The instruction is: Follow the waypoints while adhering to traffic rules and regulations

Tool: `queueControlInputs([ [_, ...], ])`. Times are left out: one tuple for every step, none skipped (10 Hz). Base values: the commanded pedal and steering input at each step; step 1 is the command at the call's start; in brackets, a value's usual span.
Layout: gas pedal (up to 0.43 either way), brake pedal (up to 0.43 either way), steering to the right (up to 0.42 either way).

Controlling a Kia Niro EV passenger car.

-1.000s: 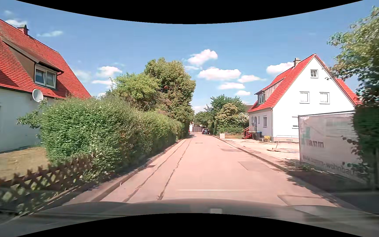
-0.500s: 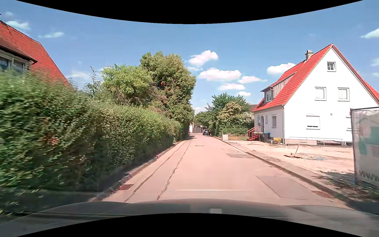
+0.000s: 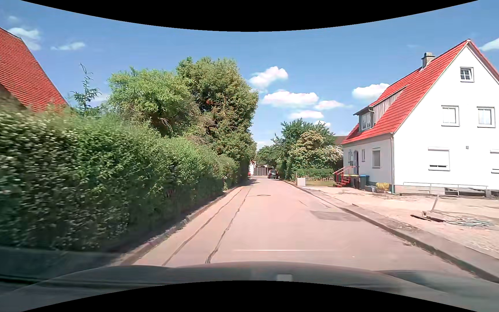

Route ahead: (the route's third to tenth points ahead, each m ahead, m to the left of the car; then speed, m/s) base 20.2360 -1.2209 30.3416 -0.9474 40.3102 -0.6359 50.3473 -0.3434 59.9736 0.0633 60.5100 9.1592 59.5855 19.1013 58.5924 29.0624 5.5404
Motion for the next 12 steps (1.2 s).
queueControlInputs([
  [0.079,0.0,-0.004],
  [0.079,0.0,-0.004],
  [0.079,0.0,-0.004],
  [0.079,0.0,-0.004],
  [0.079,0.0,-0.004],
  [0.079,0.0,-0.005],
  [0.079,0.0,-0.005],
  [0.079,0.0,-0.005],
  [0.079,0.0,-0.004],
  [0.079,0.0,-0.004],
  [0.087,0.0,-0.004],
  [0.098,0.0,-0.004],
])
